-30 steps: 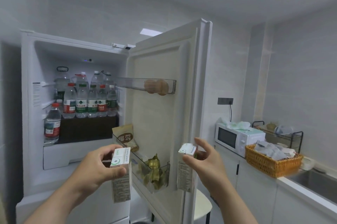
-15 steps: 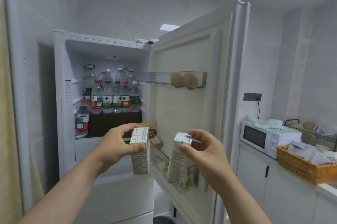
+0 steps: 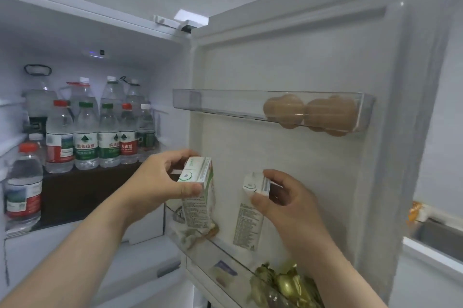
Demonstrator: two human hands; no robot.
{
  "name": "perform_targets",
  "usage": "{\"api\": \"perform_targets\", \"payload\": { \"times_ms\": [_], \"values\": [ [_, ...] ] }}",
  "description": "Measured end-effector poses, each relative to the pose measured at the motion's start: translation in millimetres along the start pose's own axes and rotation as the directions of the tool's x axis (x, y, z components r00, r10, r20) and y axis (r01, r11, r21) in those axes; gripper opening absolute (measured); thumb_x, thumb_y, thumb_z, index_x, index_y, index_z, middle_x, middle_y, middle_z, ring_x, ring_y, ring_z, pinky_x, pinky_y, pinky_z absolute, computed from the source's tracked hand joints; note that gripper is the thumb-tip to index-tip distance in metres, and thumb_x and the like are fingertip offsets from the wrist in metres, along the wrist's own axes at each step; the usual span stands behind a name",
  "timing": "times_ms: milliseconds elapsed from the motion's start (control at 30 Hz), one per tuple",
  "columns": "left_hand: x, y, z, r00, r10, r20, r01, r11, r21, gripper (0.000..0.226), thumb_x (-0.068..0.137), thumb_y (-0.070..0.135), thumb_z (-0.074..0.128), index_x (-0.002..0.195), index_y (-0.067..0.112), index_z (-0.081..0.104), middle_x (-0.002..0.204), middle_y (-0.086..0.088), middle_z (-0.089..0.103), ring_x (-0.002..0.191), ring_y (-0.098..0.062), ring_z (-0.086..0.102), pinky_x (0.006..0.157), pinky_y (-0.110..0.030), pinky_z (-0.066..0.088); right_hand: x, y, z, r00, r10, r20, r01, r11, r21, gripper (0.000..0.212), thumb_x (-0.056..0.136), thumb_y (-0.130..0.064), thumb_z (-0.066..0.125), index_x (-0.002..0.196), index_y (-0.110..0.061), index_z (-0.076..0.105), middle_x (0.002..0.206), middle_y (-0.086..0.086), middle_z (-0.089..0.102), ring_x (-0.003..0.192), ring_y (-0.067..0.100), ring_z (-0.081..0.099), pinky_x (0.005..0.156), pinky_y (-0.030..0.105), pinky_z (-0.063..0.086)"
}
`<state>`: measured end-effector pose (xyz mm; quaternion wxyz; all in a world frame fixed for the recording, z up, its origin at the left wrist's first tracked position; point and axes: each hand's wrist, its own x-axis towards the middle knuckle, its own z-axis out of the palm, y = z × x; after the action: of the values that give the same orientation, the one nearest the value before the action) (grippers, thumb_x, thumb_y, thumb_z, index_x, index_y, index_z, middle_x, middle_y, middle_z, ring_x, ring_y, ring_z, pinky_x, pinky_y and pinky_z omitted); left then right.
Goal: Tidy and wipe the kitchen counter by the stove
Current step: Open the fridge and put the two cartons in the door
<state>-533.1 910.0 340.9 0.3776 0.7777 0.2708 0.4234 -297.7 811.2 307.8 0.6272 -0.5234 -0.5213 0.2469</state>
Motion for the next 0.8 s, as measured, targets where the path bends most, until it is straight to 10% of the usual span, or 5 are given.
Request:
{"api": "perform_targets", "payload": {
  "times_ms": [367,633,800],
  "values": [
    [94.9,-76.8,-14.8,0.939,0.023,0.343,-0.06,0.993,0.099,0.04,0.066,0.013,0.086,0.098,0.032,0.07,0.1,0.004,0.07,0.088,-0.018,0.072,0.077,-0.043,0.06,25.2,11.1,36.1,0.98,0.109,-0.164,-0.148,0.957,-0.248,0.052,0.078,-0.012,0.078,0.123,-0.032,0.06,0.108,-0.014,0.072,0.098,-0.005,0.066,0.092,0.027,0.053],
    [114.6,-97.1,-1.9,0.882,0.069,0.466,-0.138,0.984,0.115,0.041,0.064,0.02,0.089,0.093,0.04,0.069,0.096,0.013,0.07,0.081,-0.011,0.071,0.071,-0.029,0.06,18.9,10.3,41.2,0.948,0.187,-0.259,-0.282,0.87,-0.405,0.083,0.056,-0.045,0.081,0.134,-0.038,0.052,0.117,-0.022,0.066,0.107,-0.008,0.061,0.102,0.033,0.05],
    [128.3,-110.0,1.5,0.844,0.099,0.526,-0.212,0.964,0.16,0.037,0.063,0.029,0.089,0.093,0.039,0.07,0.089,0.023,0.068,0.069,0.002,0.065,0.058,-0.014,0.049,18.1,14.0,57.6,0.921,0.233,-0.312,-0.344,0.862,-0.372,0.07,0.071,-0.025,0.086,0.134,-0.029,0.057,0.118,-0.017,0.068,0.107,-0.005,0.063,0.103,0.029,0.049]
  ]
}}
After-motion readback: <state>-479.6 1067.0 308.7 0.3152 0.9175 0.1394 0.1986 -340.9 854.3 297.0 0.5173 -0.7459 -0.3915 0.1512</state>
